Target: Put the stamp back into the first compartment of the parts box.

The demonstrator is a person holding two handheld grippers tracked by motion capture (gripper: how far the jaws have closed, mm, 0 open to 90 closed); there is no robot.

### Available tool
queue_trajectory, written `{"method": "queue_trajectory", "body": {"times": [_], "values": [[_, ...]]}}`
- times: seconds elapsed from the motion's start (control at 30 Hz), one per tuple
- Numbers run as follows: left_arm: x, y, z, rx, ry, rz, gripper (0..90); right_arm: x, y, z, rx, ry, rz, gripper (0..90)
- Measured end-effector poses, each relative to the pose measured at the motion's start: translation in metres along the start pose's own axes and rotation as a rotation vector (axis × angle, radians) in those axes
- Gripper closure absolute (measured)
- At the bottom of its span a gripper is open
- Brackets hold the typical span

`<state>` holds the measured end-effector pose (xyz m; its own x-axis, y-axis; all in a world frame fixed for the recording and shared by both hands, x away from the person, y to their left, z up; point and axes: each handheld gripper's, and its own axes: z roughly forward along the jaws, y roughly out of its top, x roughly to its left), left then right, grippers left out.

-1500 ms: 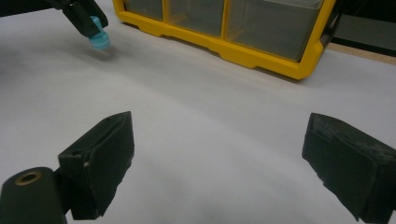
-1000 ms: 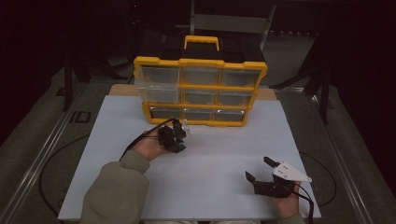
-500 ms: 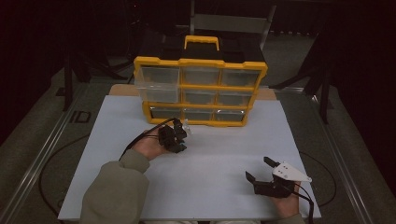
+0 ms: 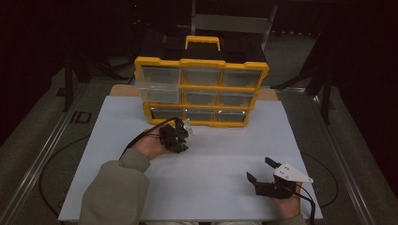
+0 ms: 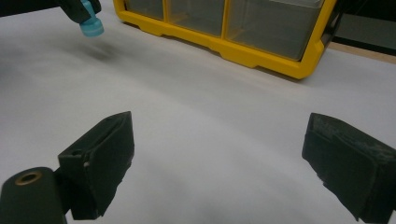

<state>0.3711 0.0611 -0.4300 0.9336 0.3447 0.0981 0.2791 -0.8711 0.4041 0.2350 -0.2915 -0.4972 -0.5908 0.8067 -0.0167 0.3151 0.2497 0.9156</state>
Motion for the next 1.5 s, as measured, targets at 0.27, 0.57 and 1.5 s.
{"method": "queue_trajectory", "body": {"times": [0.27,0.57,1.5], "values": [[-0.001,0.000,-0.003,-0.005,-0.009,0.003,73.2,0.000,0.000,0.000,0.000,0.000,0.000,9.0],[0.000,0.000,-0.008,-0.010,-0.023,0.006,73.2,0.000,0.000,0.000,-0.001,0.002,0.001,9.0],[0.001,0.004,-0.023,-0.021,-0.043,0.028,73.1,0.000,0.000,0.000,-0.001,0.003,0.000,9.0]]}}
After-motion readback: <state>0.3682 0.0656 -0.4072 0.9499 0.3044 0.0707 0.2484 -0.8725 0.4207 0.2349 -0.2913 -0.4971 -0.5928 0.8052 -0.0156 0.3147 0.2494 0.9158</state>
